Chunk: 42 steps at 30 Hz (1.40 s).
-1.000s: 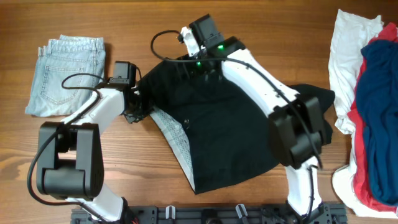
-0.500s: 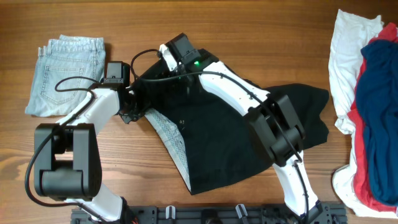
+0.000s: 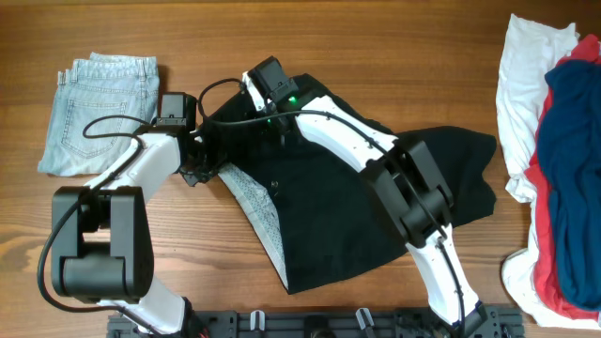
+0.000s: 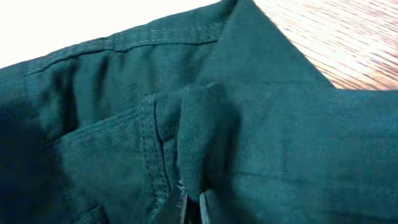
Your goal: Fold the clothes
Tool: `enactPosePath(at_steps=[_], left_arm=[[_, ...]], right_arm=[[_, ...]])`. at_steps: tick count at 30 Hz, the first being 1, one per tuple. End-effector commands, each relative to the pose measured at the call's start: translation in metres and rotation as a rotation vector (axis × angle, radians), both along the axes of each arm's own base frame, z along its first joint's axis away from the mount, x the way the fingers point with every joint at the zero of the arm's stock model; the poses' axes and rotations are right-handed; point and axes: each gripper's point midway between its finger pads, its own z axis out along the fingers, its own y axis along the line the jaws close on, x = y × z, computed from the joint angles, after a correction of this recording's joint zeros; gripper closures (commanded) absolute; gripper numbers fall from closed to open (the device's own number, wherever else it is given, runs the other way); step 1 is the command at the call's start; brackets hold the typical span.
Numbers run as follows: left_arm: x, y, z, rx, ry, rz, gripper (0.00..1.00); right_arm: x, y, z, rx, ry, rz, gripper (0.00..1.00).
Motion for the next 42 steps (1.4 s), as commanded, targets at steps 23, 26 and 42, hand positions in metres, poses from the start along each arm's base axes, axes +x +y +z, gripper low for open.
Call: enactPosePath(at_steps=[23,26,42], left_arm=[[0.013,0.021,-0.024,0.092,-0.067,-0.012,0.69],[0.021,0.018,-0.021,0.076,-0.1,-0.014,0.69],[0.001,0.019,-0.026,0.078,-0.017,-0.018,0.69]], right_arm=[[0.079,-0.388,0.142,-0.161,-0.07,-0.967,0.43],[0.065,-0.367,0.129,-0.133,0.022,-0.824,0.42],[0.036,-0.228,-0.002,0.07,0.216,-0.315,0.42]])
